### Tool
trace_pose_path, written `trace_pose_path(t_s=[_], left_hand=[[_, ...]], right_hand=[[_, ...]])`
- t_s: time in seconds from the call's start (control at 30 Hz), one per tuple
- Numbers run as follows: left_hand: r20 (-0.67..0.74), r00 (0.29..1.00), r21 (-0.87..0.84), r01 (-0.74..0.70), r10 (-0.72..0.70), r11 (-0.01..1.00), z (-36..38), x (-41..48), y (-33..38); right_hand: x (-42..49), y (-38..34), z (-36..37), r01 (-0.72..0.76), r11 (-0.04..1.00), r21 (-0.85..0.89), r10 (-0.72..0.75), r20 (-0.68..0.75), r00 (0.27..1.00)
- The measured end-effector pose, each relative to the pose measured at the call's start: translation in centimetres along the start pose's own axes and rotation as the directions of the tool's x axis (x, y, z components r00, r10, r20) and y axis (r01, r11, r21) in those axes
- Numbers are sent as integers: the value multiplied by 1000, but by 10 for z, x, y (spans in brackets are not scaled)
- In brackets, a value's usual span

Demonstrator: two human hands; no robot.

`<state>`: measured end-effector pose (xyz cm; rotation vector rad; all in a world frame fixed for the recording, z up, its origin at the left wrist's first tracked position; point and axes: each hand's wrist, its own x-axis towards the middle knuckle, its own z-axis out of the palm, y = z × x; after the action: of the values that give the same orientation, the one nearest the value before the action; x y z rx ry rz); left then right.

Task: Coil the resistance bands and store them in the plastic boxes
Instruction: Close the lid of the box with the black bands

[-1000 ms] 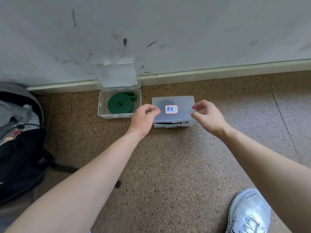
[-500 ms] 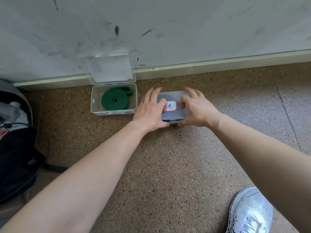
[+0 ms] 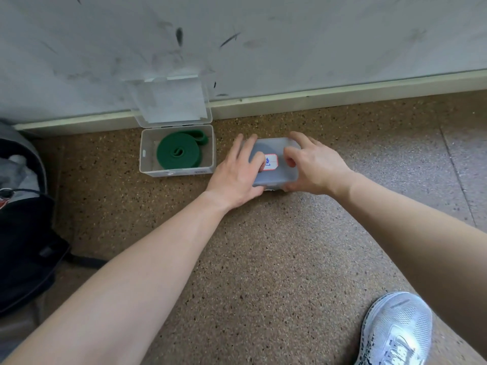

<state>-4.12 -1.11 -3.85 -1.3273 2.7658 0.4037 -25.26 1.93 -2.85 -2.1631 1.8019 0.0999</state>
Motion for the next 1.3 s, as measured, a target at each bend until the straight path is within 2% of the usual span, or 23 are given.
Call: trace_pose_path(t_s=[0.23,0.47,0.77,0.97,1.1,1.3], left_hand=[[-36,995,83,-89,92,993,18,-1,-7],[-33,991,97,-124,127,988,24,-1,-9],[-99,977,95,-179,188,979,33,-2,-12],[-106,982,179,-136,157,974,36,-6,-7],[-107,983,178,-128,149,976,37,-2,-10],[-105,989,149,-90,106,985,37,-1,-7]], right_hand=[[-13,-11,29,-39,999,-29,37,-60,998],[-13,-13,46,-13,1000,18,17,-207,978],[-8,-5,62,-11,1000,7,12,-211,977],[-8,-3,66,6,999,-38,-13,-197,980],[-5,-1,67,-13,1000,-8,11,-215,976],[-8,-6,59,-46,998,-35,39,-172,984]])
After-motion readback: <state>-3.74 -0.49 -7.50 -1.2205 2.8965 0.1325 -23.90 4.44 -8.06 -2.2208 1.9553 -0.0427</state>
